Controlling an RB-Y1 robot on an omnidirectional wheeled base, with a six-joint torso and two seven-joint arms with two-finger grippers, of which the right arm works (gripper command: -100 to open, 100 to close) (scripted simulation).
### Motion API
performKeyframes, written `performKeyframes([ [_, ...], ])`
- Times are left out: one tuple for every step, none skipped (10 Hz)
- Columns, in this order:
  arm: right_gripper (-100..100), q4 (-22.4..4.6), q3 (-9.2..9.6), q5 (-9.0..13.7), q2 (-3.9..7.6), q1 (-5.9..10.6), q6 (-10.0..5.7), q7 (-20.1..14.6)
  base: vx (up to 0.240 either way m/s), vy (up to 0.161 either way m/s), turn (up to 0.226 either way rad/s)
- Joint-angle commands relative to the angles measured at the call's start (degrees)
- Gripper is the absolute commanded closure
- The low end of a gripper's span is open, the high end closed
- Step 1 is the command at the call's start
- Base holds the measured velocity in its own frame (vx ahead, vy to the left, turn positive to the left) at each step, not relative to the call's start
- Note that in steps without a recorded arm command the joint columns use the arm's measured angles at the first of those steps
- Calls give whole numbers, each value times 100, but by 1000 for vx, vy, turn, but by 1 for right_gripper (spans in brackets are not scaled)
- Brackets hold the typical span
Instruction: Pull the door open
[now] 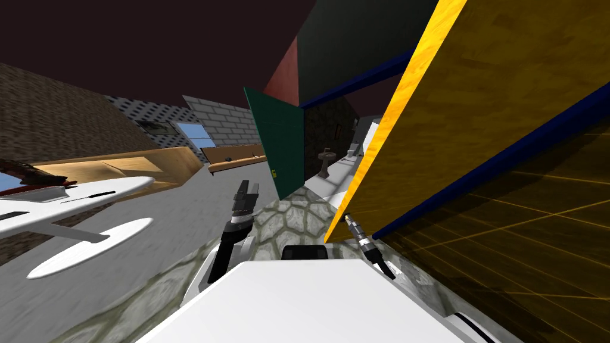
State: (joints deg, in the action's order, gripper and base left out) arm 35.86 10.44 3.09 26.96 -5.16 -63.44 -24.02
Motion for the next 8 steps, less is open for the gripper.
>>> performKeyframes([
  [100,-84,70,-42,51,-44,-190,-51,-183,-75,1],
  [100,-65,117,-69,83,-85,-252,-84,-134,-47,-3],
  [100,26,103,-60,55,-115,-129,-54,-61,-15,-14],
  [100,-41,141,-70,87,-161,-244,-84,-135,-54,196],
  [100,-58,147,-70,96,-165,-275,-90,-178,-79,172],
  [100,-96,160,-70,116,-176,-343,-104,-172,-93,129],
  [100,-138,175,-70,138,-187,-418,-119,-182,-66,176],
  [100,-160,183,-70,149,-193,-457,-127,-173,-62,127],
])
